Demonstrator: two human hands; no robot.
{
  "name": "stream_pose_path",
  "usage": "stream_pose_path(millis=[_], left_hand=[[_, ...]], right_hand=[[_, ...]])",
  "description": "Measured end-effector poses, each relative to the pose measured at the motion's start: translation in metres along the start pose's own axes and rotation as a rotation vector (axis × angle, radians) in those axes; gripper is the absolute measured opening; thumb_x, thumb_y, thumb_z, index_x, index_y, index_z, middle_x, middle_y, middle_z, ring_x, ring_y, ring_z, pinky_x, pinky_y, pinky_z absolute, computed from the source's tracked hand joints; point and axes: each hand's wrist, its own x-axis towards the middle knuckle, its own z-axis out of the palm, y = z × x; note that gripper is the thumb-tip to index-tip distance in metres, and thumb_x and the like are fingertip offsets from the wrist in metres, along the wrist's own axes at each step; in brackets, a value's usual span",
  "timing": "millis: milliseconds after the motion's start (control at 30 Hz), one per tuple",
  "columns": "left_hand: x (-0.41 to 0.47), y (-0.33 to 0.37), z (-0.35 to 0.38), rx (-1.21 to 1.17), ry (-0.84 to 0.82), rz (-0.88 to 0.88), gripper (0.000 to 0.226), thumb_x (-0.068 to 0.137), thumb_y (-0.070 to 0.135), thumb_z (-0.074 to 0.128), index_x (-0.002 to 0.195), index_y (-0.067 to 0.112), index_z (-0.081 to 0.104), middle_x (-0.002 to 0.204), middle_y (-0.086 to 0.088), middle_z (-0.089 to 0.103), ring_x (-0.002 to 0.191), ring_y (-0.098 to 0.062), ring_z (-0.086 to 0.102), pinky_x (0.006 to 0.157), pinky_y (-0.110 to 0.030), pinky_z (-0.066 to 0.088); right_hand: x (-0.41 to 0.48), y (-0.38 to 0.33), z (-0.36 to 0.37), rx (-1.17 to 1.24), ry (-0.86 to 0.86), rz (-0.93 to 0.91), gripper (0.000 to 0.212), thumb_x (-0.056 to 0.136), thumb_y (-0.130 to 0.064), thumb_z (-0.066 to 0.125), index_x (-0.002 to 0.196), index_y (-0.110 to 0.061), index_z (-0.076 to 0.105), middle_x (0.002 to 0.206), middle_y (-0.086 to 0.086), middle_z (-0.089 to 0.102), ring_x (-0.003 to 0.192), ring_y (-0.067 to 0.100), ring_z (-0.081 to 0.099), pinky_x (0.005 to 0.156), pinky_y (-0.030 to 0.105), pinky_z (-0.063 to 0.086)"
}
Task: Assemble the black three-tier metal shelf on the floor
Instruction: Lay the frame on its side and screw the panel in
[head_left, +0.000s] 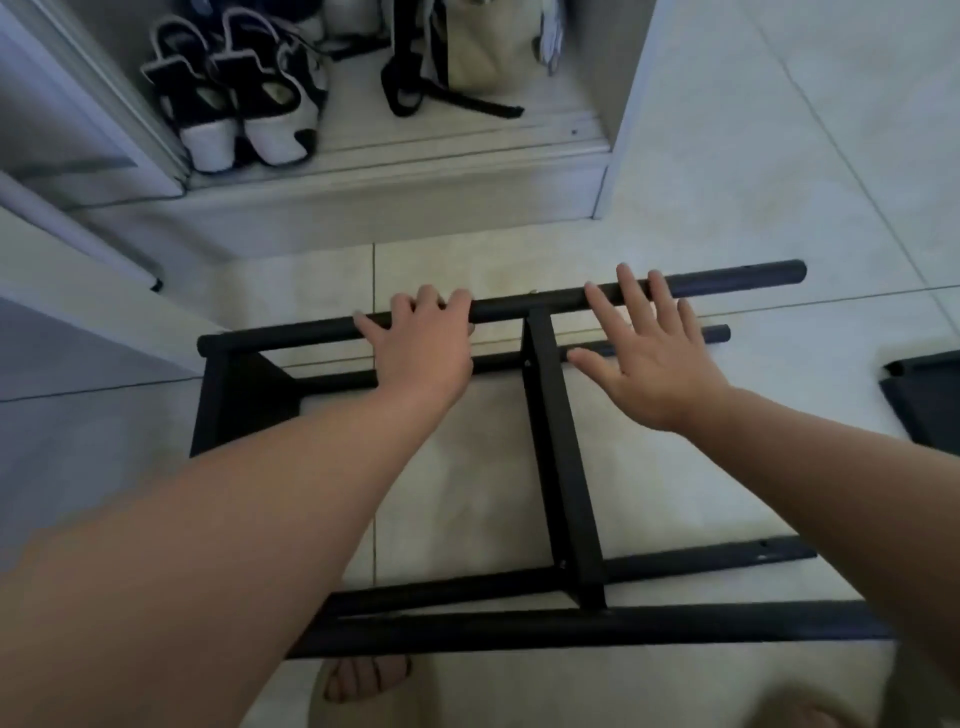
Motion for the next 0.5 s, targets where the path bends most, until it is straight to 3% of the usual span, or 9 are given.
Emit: stream_pose_path(millis=[200, 300, 500], left_hand=[[-0.025, 0.003, -0.014, -0.101, 0.071, 0.009, 0.045, 0.099, 0.034, 0.052, 0.142, 0.028, 0.042, 0.155, -0.003, 0.030, 0.141, -0.031, 0.025, 0.115, -0.060, 0.020], [-0.060, 0.017, -0.018, -0.232, 0.052, 0.001, 0.049, 0.098, 0.039, 0.053, 0.143, 0.024, 0.041, 0.154, -0.003, 0.033, 0.138, -0.031, 0.031, 0.110, -0.050, 0.032], [-0.122, 0.040, -0.006, -0.689, -0.553, -0.119, 0.055, 0.100, 0.050, 0.050, 0.141, 0.013, 0.050, 0.137, -0.007, 0.059, 0.124, -0.027, 0.056, 0.099, -0.033, 0.043]], right_hand=[[-0.030, -0.011, -0.021, 0.039, -0.077, 0.008, 0.077, 0.093, -0.075, 0.015, 0.160, -0.042, -0.001, 0.170, -0.005, -0.011, 0.156, 0.023, -0.015, 0.125, 0.051, -0.004], [-0.072, -0.019, -0.034, 0.086, -0.139, -0.043, 0.074, 0.095, -0.071, 0.019, 0.161, -0.040, 0.006, 0.171, -0.006, 0.002, 0.157, 0.019, -0.004, 0.125, 0.047, 0.001], [-0.156, -0.025, -0.031, 0.098, -0.293, -0.089, 0.067, 0.100, -0.062, 0.034, 0.160, -0.034, 0.023, 0.166, -0.005, 0.028, 0.152, 0.018, 0.022, 0.121, 0.040, 0.016]])
